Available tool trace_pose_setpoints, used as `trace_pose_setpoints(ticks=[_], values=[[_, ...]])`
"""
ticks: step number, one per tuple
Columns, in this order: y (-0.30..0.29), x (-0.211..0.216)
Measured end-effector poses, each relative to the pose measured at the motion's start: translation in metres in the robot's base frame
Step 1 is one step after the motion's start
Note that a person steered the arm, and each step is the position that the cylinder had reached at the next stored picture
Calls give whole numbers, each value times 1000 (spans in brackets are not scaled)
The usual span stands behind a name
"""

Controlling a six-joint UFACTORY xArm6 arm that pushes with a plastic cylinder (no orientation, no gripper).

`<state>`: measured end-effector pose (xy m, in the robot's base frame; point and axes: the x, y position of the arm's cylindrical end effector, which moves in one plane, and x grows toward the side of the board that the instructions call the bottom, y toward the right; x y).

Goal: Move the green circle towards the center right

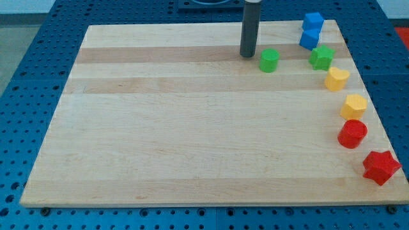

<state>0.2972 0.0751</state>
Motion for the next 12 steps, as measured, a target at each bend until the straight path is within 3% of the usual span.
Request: trace_pose_setpoints(ticks=[2,6,8,9,12], values=[[50,6],[58,106],[1,138],[23,172],[23,156]])
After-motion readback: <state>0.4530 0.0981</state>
